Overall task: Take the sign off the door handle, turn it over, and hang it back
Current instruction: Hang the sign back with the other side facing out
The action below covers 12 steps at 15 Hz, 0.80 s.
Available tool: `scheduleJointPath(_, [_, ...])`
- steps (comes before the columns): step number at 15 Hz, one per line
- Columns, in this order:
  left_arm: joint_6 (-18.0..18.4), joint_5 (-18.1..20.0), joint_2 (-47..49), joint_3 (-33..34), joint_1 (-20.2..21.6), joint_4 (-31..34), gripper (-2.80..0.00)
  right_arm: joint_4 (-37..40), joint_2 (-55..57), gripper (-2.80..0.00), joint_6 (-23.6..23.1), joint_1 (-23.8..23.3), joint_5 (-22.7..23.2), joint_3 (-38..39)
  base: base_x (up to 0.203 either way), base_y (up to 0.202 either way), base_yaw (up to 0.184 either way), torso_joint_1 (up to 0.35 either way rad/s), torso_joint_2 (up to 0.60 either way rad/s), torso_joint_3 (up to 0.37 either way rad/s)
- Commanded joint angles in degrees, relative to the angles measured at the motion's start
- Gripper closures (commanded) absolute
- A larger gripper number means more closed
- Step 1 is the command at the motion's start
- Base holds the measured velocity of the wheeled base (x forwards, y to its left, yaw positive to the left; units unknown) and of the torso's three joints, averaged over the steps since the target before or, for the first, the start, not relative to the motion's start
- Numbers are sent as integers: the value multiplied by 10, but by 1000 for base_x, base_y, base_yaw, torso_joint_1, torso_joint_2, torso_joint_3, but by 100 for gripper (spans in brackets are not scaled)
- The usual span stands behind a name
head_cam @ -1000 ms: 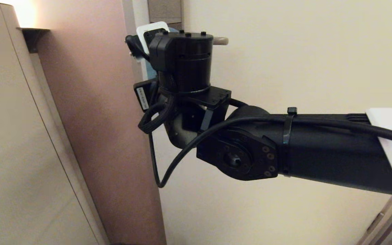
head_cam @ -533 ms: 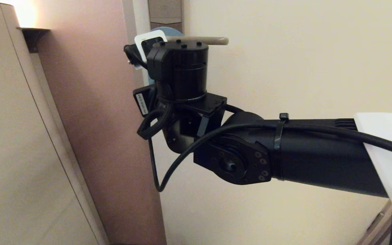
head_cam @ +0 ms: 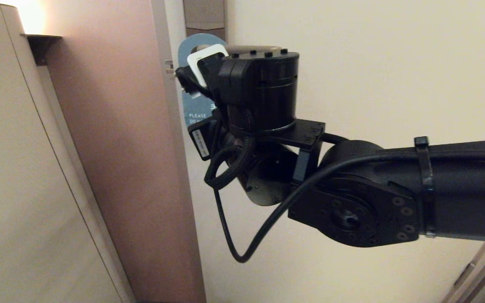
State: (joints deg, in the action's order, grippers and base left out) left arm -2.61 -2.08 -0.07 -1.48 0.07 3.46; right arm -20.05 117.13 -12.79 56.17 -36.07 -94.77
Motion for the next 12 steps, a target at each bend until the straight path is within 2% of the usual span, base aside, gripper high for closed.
scheduleJointPath(1, [0,0,1,1,0,0,0,-2,-41,0,-1,0,-2,33,0,0,0,0,0,0])
scheduleJointPath(5, [0,0,1,1,0,0,0,-2,-99,0,-3,-6,12,114,0,0,0,0,0,0])
scheduleJointPath(12, [0,0,1,-1,0,0,0,-3,-236,0,-6,-55,18,291,0,0,0,0,0,0])
